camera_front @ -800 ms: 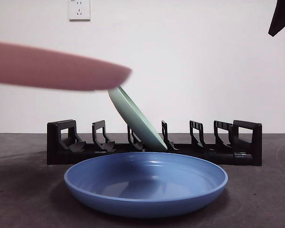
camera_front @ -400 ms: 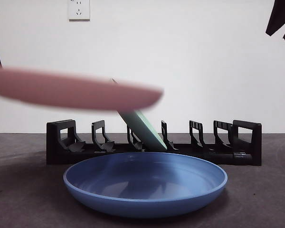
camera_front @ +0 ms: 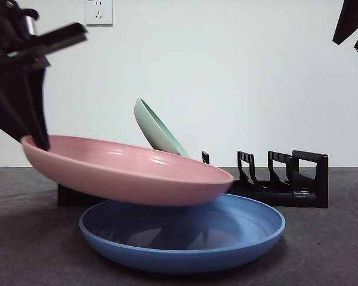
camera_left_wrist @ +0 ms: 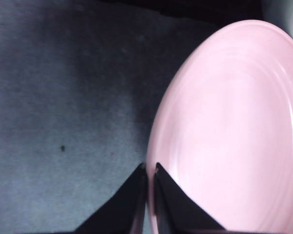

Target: Place the plate

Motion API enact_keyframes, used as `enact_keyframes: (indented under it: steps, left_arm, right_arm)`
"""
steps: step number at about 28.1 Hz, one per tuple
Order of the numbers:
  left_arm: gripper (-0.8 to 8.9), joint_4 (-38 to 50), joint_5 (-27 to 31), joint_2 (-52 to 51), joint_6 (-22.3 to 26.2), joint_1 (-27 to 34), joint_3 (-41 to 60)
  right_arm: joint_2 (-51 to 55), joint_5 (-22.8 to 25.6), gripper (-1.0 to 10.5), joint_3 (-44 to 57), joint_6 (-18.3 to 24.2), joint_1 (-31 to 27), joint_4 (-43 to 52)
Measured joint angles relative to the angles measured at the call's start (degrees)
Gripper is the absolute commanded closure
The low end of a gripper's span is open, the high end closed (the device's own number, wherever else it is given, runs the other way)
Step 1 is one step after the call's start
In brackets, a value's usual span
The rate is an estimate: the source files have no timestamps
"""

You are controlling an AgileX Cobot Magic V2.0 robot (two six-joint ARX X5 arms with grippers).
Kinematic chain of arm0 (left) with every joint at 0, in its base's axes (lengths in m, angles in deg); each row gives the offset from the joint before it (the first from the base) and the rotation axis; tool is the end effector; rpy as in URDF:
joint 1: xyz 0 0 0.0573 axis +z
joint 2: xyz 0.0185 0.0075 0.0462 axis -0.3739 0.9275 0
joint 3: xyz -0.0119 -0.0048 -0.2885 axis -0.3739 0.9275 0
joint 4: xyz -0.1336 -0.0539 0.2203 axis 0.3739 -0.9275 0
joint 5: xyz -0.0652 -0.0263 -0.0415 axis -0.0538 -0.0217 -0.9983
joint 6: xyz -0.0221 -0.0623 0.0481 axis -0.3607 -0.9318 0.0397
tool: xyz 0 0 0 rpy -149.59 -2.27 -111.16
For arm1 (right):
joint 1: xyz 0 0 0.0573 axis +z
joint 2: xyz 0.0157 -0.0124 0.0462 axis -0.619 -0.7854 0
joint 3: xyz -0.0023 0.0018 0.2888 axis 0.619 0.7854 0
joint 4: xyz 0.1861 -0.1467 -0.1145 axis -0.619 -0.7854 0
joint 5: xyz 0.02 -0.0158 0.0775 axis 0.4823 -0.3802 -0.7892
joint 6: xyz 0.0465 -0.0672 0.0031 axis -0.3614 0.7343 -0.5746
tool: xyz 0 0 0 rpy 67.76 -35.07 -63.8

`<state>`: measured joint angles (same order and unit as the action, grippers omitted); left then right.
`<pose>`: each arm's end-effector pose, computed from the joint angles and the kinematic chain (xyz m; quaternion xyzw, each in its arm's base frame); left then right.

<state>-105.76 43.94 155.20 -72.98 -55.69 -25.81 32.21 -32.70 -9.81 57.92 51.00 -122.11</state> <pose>0.2004 -0.1379 0.2267 -0.1623 0.5363 -0.0959 0.8227 0.2072 0.0613 0.3297 -0.0462 0.3499 0.2173 0.9101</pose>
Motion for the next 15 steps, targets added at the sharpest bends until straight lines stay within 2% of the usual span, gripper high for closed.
enact_keyframes:
  steps: [15]
  left_arm:
    - [8.02, 2.89, 1.62, 11.56, -0.37, -4.02, -4.52]
  right_arm:
    - [0.00, 0.02, 7.2, 0.00, 0.00, 1.22, 0.02]
